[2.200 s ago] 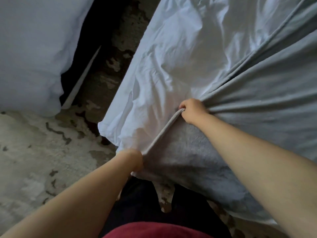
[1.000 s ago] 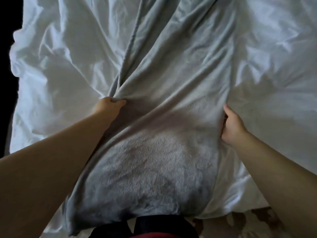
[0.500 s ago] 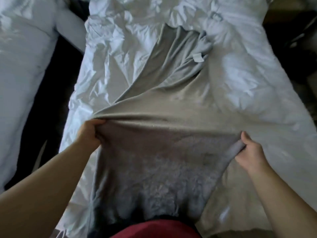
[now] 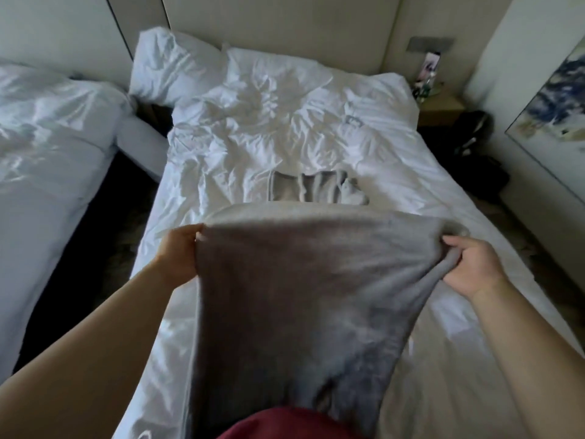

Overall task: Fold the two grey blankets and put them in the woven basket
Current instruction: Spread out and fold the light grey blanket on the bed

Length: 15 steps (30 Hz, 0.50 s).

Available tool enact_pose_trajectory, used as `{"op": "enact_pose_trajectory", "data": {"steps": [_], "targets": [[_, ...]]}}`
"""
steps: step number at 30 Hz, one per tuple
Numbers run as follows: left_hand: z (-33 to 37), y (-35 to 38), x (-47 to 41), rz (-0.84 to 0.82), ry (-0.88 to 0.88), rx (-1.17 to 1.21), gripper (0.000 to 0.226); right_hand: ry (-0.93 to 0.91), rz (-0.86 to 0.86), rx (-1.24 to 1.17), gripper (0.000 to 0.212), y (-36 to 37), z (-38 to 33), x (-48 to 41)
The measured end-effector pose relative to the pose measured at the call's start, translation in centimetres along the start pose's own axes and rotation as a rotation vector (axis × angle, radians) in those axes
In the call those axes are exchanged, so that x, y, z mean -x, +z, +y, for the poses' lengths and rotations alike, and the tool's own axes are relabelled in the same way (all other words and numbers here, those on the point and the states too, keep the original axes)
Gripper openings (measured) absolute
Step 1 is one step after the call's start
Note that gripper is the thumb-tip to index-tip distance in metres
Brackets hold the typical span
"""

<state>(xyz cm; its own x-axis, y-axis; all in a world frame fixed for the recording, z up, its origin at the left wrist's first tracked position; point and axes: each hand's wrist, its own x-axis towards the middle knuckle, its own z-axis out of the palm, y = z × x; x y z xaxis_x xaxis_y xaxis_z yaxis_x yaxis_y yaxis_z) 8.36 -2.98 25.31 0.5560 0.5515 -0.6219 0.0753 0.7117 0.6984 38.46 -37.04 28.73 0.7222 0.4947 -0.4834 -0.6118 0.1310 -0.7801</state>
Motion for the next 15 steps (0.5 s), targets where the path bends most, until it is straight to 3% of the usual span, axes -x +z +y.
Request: {"op": "enact_pose_trajectory", "data": {"steps": [2,5,7,9,11,13,15], "targets": [[-0.3,0.4,0.8,-0.056,-0.114,-0.165,0.034,0.135,0.009,0.152,0.031,-0.3,0.9,0.6],[-1.6,0.7,1.7,-0.169,-0.294,-0.673,0.037,0.414,0.019,0.509,0.028,-1.1,3.0,1.2],[-2.7,0.2,1.3,-0.086,-0.172,-0.877,0.026,0.403,0.089,0.558,0.02,-2.2,5.4,1.1],[-4.5,-0.6,0.7,0.039,0.0,-0.912,0.018,0.331,0.189,0.509,0.017,-3.9,8.4,0.9],[-7.2,-1.8,0.2,0.147,0.083,-0.96,0.029,0.341,0.268,0.551,0.018,-6.2,11.9,1.7],[-10.4,-3.4,-0.2,0.17,0.14,-1.124,0.039,0.433,0.317,0.763,0.022,-8.9,15.5,2.8],[-13.5,-4.7,0.0,0.035,0.083,-1.212,0.031,0.572,0.232,1.093,0.034,-11.3,18.6,3.8]]}}
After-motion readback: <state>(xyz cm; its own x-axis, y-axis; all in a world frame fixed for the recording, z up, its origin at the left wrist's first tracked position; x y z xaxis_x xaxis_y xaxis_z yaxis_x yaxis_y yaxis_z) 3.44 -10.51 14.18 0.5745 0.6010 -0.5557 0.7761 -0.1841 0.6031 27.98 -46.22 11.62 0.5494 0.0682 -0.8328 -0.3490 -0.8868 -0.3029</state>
